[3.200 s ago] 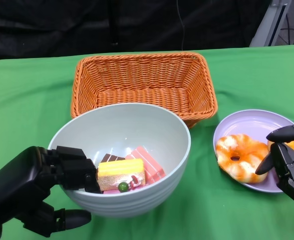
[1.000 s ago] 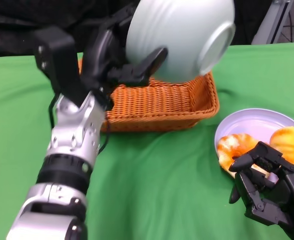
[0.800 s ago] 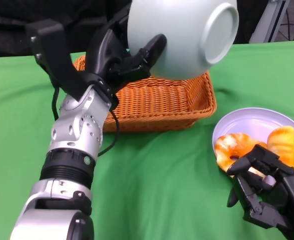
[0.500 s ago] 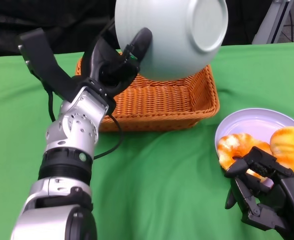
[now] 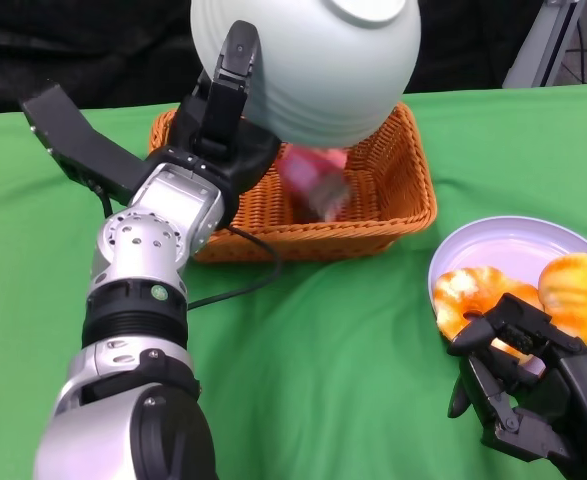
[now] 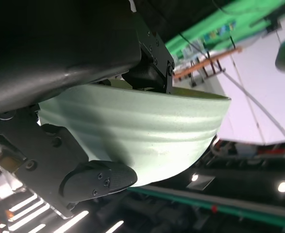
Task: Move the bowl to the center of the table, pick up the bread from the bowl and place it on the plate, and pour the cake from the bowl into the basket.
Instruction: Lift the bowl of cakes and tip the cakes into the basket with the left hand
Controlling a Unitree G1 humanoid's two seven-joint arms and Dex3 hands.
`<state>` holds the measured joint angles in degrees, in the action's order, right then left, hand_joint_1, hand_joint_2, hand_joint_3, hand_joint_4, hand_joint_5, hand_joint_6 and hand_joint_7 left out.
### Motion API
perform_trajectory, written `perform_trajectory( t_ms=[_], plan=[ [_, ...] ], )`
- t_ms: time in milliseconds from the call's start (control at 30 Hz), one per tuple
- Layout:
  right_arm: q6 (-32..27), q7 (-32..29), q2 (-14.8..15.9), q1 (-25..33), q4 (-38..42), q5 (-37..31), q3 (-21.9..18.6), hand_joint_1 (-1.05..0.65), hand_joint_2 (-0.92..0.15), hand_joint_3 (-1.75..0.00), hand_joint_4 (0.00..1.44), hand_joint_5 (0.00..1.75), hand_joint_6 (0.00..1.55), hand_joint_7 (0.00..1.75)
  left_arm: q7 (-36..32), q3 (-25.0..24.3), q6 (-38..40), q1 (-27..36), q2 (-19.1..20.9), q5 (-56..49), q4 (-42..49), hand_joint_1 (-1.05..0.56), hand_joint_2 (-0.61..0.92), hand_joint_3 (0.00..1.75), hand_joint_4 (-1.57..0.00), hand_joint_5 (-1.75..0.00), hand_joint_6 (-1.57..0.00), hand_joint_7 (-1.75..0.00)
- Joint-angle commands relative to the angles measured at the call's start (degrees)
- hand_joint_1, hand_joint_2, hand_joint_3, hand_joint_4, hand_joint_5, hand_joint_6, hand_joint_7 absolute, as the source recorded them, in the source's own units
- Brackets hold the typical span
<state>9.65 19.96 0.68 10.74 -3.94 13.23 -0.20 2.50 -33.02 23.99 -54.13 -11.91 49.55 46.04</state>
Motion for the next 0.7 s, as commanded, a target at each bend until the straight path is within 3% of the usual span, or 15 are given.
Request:
perform_trajectory(
  t_ms=[33,333,467,700],
  plan=[
    [0.27,-0.57,0.61,0.04,0.34,-0.14,-0.35,-0.17,-0.65,-0.95,0.63,1.75,0.55,1.49,-3.24,-0.3,-0.38,-0.69,-0.34,0.36,-1.52,-0.28,0.91,0.56,-0.84,-1.75,-0.63,-1.75],
    [0.07,-0.35,0.64,0.1,0.11,0.39,-0.22,-0.16,-0.65,-0.96,0.63,1.75,0.56,1.49,-6.41,0.32,0.54,0.51,-0.18,0.06,-3.17,-0.26,0.92,0.58,-0.88,-1.75,-0.64,-1.75],
    [0.27,-0.77,0.51,-0.06,0.35,-0.1,-0.08,-0.16,-0.65,-0.96,0.63,1.75,0.56,1.49,-4.51,2.08,1.5,1.39,0.3,-0.9,-4.93,-0.25,0.91,0.57,-0.88,-1.75,-0.65,-1.75],
    [-0.33,-1.13,0.25,-0.31,-0.12,0.2,0.41,-0.15,-0.65,-0.97,0.63,1.75,0.55,1.49,2.19,9.08,2.74,4.05,3.72,-5.91,-11.45,-0.21,0.59,1.12,-0.88,-1.75,-0.64,-1.74]
  ],
)
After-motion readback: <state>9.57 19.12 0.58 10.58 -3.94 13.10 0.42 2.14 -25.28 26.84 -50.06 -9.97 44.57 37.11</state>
